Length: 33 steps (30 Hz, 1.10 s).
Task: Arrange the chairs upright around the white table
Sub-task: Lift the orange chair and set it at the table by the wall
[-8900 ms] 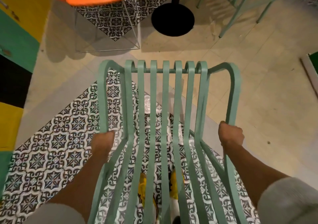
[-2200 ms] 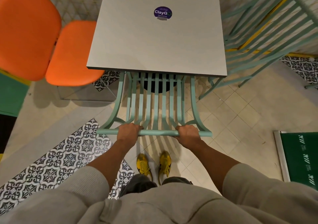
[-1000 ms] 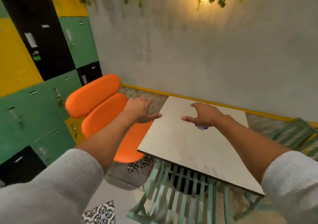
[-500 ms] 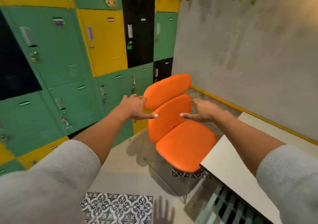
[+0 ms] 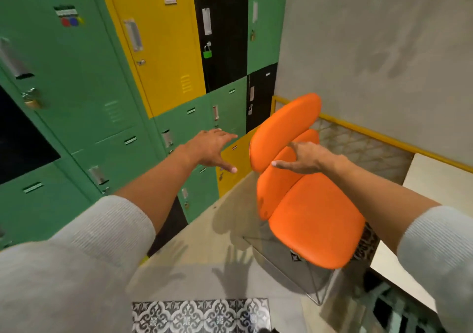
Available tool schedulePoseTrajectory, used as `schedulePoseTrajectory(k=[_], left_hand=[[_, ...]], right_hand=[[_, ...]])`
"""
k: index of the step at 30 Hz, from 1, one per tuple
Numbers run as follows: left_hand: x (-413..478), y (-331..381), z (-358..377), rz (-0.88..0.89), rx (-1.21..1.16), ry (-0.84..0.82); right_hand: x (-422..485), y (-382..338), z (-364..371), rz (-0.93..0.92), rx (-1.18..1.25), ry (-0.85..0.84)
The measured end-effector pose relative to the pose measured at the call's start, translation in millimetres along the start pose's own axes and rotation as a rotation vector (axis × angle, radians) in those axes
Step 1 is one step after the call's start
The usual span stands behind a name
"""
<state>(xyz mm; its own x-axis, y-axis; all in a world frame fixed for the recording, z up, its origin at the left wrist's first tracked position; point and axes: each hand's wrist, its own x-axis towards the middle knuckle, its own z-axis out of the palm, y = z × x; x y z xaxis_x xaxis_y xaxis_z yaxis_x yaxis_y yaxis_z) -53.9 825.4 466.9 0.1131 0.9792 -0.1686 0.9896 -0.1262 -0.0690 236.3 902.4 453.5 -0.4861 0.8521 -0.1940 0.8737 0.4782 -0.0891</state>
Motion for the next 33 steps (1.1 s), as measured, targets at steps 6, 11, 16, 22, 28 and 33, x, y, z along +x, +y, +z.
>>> schedulePoseTrajectory(k=[6,11,16,22,28,33], left_hand=[[115.6,-52.1,9.1,0.152,0.080,-0.043],[206.9,-90.6,-0.4,0.291,0.164,-0.122],[304.6,-110.4,-18.1,0.451,0.216,-0.118],[422.7,-102.7,-33.6,0.696,0.279,-0.110],[543.7,-80.7,-42.7,1.004,0.370,-0.081],[615.9,-59.1,-50.7,1.254,0.417,-0.028]], right_hand=[[101.9,-1.5,22.6,0.095,0.089,0.005],[166.3,0.3,46.1,0.182,0.255,0.026],[215.8,-5.3,49.1,0.285,0.323,0.088],[264.3,-18.9,51.9,0.455,0.462,0.120],[314.1,-35.6,56.2,0.718,0.549,0.143],[353.7,-52.8,47.8,0.974,0.499,0.217]])
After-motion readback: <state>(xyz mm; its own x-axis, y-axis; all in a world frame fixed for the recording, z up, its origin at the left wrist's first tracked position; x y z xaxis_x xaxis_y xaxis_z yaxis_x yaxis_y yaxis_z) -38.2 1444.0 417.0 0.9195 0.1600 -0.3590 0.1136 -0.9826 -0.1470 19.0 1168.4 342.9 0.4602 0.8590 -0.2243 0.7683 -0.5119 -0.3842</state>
